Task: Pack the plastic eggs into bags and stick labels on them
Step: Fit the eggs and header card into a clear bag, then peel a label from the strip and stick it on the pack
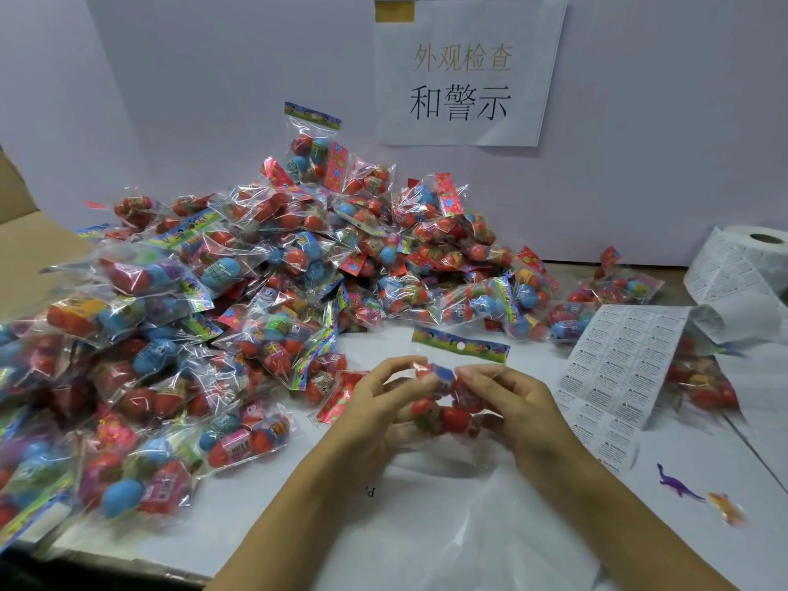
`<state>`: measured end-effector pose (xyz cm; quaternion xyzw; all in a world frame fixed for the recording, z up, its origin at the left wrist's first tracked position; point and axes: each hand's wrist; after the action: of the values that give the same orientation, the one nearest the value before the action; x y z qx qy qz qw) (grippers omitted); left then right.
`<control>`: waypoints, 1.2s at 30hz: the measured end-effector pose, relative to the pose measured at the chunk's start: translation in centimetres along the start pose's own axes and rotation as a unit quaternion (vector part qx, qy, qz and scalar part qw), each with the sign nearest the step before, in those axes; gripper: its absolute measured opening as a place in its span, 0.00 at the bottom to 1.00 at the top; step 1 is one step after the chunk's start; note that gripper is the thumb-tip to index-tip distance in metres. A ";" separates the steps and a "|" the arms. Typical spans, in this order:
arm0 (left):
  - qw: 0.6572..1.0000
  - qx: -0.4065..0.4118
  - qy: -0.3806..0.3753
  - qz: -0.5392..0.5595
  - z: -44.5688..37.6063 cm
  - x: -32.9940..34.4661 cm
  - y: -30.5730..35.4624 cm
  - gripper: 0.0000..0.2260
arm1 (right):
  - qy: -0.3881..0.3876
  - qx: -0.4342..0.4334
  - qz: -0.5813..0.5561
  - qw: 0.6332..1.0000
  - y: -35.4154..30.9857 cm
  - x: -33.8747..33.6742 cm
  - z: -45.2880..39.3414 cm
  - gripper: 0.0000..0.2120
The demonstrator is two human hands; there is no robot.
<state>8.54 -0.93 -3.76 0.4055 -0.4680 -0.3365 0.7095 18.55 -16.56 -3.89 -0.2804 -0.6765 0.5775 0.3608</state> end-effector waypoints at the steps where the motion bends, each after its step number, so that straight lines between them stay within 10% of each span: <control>1: 1.000 -0.004 0.002 -0.016 0.0 0.0 0.0 0.17 | -0.011 -0.007 0.014 1.000 0.0 0.1 0.1 0.15; 15: 0.986 0.065 0.130 -0.084 -1.3 -0.7 -1.3 0.06 | 0.000 -0.020 0.052 0.998 0.1 0.4 0.4 0.18; 23: 0.849 0.336 0.291 -0.284 -0.5 -0.5 -1.2 0.19 | 0.050 -0.016 0.062 0.997 0.0 -0.2 0.2 0.25; 26: 0.782 0.451 0.186 -0.387 0.3 0.8 -1.8 0.09 | 0.064 -0.009 0.022 0.998 0.2 -0.1 -0.2 0.12; 29: 0.775 0.368 -0.039 -0.512 1.4 2.4 -2.4 0.15 | 0.059 -0.019 -0.042 0.997 0.1 0.1 -0.4 0.11; 32: 0.680 0.315 -0.111 -0.652 1.5 2.7 -3.9 0.25 | 0.048 -0.037 -0.045 0.997 -0.3 -0.2 -0.4 0.19; 36: 0.756 0.262 -0.114 -0.589 1.4 2.2 -3.3 0.19 | 0.063 -0.046 -0.035 0.996 -1.0 -1.2 -0.8 0.22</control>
<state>7.66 -4.69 -5.49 0.7293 -0.2842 -0.5962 0.1787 19.95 -17.26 -3.09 -0.3088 -0.6875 0.5143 0.4093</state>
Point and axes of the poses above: each hand's wrist, its own z-axis away from the middle knuckle, its own x-axis out of the palm, y = z × x, and after that the axes turned 7 degrees about -x, right-handed
